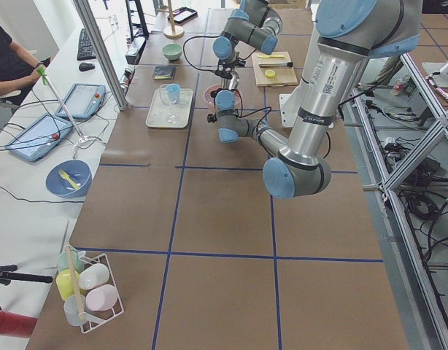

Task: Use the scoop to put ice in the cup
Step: 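Swing the right arm over and dip the scoop into the ice cubes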

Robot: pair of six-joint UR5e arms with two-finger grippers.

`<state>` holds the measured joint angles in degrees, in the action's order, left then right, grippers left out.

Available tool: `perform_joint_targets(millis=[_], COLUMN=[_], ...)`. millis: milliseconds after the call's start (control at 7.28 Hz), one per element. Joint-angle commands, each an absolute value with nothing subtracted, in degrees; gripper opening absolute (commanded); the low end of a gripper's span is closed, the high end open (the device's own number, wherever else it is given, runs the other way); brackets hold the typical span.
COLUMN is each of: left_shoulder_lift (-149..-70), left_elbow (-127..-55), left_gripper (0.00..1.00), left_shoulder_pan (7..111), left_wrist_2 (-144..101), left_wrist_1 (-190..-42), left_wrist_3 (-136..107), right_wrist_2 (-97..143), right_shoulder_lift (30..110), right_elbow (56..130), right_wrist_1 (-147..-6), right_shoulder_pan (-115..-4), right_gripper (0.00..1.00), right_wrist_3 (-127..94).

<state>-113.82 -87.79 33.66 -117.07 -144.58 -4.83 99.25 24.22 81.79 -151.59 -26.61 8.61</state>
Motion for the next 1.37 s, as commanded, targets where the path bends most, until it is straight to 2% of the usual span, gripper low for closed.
perform_joint_targets(millis=[0, 1236], left_shoulder_lift=[-113.8, -114.0], left_elbow=[-87.8, -88.3], left_gripper=[1.00, 1.00], left_shoulder_pan=[33.7, 33.8], left_wrist_2=[-117.1, -117.1], left_wrist_1=[-144.6, -144.5], left_wrist_3=[-4.9, -5.1], right_wrist_2=[99.6, 104.7], right_shoulder_lift=[25.0, 34.3], right_elbow=[82.0, 86.2], right_wrist_1=[-149.2, -135.4], right_shoulder_pan=[-26.5, -29.9], right_gripper=[0.00, 0.00], right_wrist_3=[8.6, 9.6])
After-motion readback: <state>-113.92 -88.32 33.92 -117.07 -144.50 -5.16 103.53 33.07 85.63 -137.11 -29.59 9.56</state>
